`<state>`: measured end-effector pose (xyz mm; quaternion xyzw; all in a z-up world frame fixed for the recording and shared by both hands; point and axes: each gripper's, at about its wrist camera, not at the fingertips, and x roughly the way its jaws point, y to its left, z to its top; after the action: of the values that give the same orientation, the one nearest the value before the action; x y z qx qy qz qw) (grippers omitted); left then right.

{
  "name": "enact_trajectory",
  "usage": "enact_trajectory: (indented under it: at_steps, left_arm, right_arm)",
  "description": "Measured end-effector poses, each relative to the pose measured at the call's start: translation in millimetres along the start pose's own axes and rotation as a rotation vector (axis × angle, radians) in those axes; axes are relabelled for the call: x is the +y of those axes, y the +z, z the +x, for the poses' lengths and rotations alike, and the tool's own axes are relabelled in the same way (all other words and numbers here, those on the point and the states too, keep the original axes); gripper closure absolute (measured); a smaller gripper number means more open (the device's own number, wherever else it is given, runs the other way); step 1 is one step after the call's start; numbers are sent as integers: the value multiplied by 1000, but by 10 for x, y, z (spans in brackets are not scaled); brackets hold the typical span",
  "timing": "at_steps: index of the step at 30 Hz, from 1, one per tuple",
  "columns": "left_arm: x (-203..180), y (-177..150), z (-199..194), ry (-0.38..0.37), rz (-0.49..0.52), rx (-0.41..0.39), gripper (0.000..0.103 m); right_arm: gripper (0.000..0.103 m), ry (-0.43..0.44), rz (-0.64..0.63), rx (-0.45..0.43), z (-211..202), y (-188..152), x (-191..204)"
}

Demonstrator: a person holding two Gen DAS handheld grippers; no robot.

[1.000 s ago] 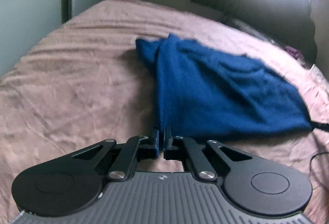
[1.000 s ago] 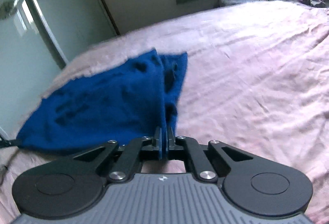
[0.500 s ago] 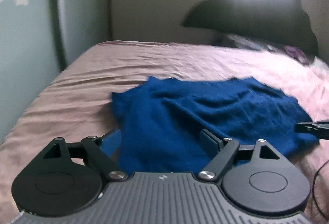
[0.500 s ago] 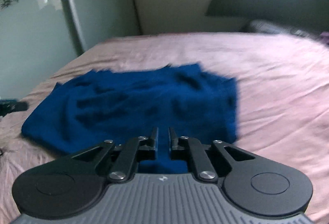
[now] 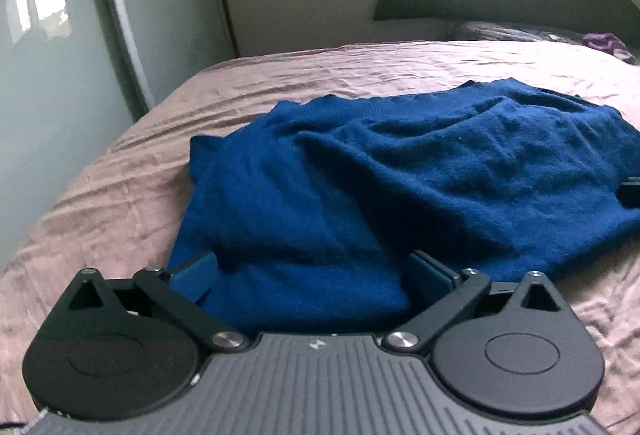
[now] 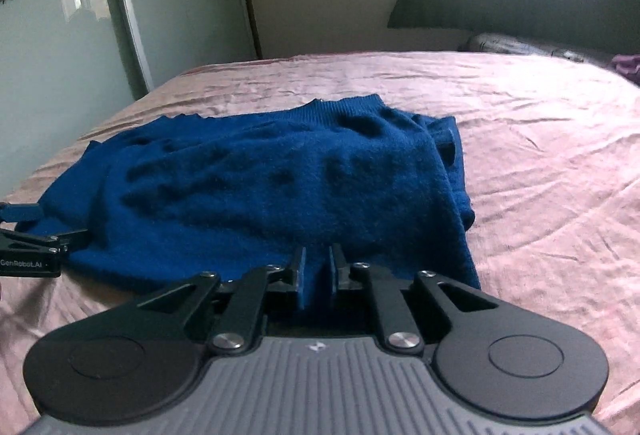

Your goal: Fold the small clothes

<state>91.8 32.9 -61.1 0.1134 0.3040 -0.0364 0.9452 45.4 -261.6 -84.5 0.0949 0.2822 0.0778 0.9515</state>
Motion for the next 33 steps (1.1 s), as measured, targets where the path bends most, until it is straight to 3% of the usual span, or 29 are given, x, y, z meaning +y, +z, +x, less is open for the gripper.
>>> enact_trajectory:
  at_steps: [2, 3, 4, 5, 6, 15, 33]
  left_arm:
    - [33, -9, 10, -8, -25, 4, 1]
    - [43, -13, 8, -13, -34, 5, 1]
    - [50, -14, 4, -16, -41, 6, 1]
    - [49, -16, 4, -18, -45, 6, 1]
    - [54, -18, 5, -20, -49, 6, 1]
    - [51, -26, 5, -23, -53, 6, 1]
    - [62, -30, 12, -37, -80, 12, 1]
  right_arm:
    - [70, 35, 13, -3, 8, -6, -4]
    - [39, 79, 15, -3, 9, -15, 7]
    - [0, 155, 5, 9, 24, -20, 24]
    - [0, 219, -11, 27, 54, -14, 43]
    - [0, 211, -36, 34, 64, -19, 91]
    - [0, 10, -273, 63, 141, -84, 496]
    - [0, 33, -227, 80, 148, -69, 428]
